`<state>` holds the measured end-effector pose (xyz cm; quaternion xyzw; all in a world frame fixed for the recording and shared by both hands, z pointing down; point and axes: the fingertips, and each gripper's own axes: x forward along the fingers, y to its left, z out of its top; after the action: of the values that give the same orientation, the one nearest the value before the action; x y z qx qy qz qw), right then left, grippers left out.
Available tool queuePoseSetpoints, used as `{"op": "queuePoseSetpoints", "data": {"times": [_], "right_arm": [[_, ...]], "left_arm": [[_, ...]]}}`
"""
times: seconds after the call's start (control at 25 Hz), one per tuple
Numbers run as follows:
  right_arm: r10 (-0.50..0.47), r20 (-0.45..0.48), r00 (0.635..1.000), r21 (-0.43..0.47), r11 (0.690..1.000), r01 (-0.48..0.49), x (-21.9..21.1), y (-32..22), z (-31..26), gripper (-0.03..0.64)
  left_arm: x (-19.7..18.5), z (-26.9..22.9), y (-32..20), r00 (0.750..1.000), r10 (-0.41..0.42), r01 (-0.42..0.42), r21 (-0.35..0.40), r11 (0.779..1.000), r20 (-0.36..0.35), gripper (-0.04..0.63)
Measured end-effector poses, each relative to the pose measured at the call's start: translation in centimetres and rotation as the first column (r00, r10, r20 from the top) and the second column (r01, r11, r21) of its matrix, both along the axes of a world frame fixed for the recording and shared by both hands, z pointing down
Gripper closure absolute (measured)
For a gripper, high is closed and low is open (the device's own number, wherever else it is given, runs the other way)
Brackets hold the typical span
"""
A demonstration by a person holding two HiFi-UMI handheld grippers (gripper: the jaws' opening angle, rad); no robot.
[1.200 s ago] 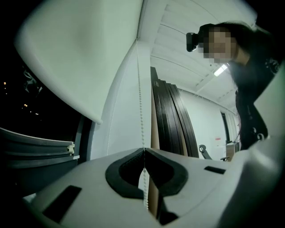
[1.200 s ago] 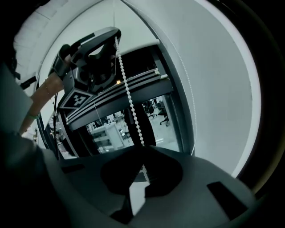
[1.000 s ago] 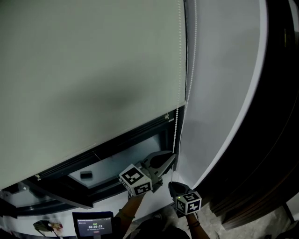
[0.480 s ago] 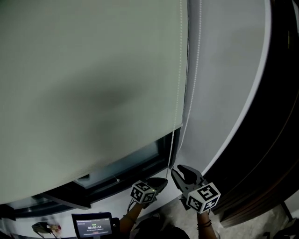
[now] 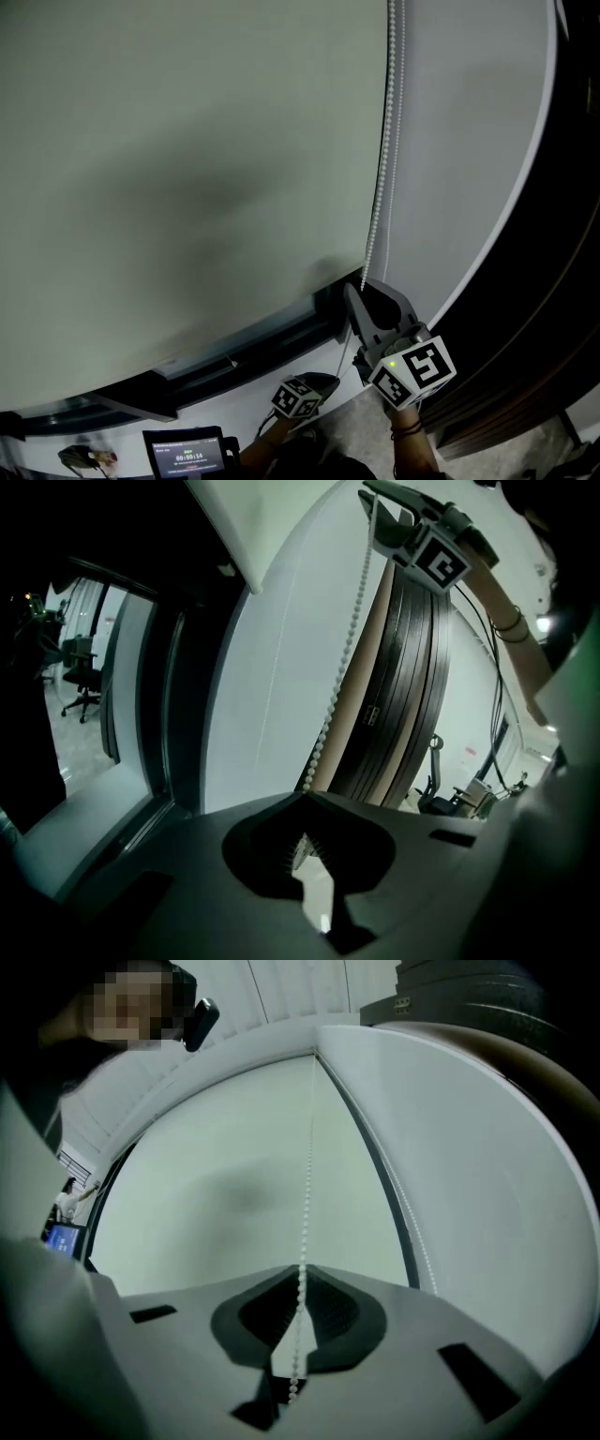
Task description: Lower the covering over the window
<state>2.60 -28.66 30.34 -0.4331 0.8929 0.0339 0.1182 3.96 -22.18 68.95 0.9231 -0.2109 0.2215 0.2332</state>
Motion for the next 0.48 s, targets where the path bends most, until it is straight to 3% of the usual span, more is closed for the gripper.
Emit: {"op": "queuePoseSetpoints", "data": {"times": [0.04, 0.28, 0.36, 0.48], "right_arm": [[0.004, 0.008, 1.000, -0.006, 1.000, -0.004, 0.0, -0.1, 0.1, 0.597], [-0.005, 0.170, 0.985, -0.066, 0.998, 0.016, 1.4, -0.4, 2.5, 0.603], [-0.018, 0.174, 0.985, -0.109, 0.993, 0.037, 1.3, -0.4, 4.1, 0.604], [-0.006, 0.106, 0.994, -0.226, 0.974, 0.030, 0.8, -0.7, 10.0, 0.603]], "left_arm": [[0.0, 0.0, 0.1, 1.000, 0.000, 0.000, -0.003, 1.000, -0.002, 0.594], [-1.6, 1.5, 1.3, 0.998, 0.008, -0.006, -0.037, 0.999, 0.067, 0.592], [-2.3, 0.5, 0.9, 0.999, -0.030, 0.031, -0.027, 0.999, 0.016, 0.592], [-3.3, -3.4, -1.3, 0.982, -0.131, 0.134, 0.009, 0.991, -0.135, 0.588]]}}
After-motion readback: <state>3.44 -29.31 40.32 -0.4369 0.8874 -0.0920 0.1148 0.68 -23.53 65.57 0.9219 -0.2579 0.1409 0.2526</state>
